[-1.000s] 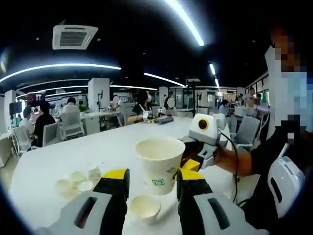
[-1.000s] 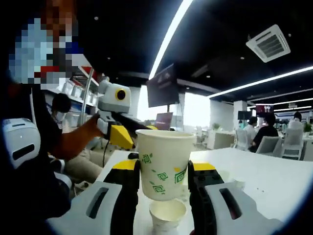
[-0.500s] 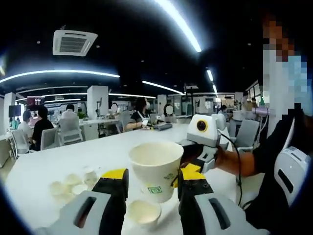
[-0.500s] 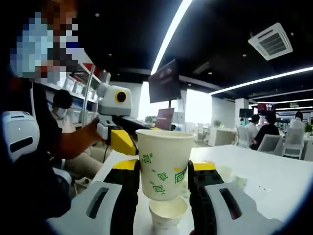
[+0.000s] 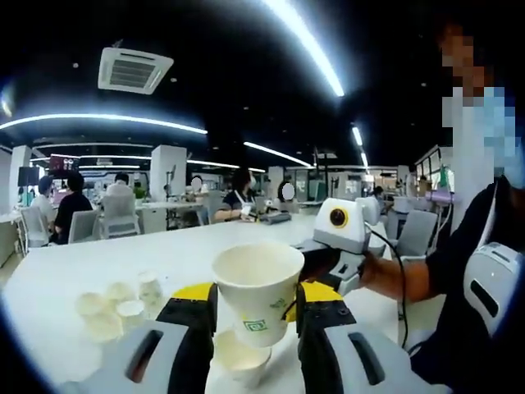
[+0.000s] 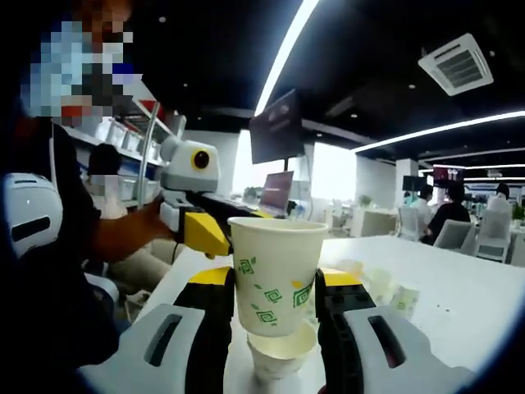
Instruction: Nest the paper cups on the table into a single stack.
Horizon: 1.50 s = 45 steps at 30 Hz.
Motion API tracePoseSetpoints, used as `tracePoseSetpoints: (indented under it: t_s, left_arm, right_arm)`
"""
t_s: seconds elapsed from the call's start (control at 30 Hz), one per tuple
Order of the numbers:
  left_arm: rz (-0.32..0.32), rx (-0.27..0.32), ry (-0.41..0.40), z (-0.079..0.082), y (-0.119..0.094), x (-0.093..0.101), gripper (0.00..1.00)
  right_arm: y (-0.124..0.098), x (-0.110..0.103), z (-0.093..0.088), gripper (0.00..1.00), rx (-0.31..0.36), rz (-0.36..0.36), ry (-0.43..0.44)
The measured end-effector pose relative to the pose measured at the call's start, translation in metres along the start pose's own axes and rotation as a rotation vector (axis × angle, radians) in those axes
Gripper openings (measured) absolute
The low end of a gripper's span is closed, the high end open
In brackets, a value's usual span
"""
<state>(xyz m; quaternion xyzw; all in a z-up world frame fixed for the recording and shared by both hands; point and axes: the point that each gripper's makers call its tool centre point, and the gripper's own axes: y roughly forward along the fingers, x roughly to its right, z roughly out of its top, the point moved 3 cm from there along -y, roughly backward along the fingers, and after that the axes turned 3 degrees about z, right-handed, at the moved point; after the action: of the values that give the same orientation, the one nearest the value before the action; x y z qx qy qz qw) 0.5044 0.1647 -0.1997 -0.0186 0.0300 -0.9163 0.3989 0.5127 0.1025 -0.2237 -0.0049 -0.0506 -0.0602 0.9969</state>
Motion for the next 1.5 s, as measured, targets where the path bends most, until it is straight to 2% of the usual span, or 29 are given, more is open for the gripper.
tracePoseSetpoints:
  t_s: [0.6, 1.5]
  left_arm:
    - [0.032, -0.029, 0.008, -0.030, 0.004, -0.012, 0.40]
    - [0.043, -0.068, 0.016, -0.054, 0.009, -0.011, 0.39]
  right_arm:
    - [0.009, 0.009, -0.028, 0.41, -0.064, -0.010, -0.005]
    - [0.010, 0.017, -0.055, 0.43, -0.148, -0.016, -0.014]
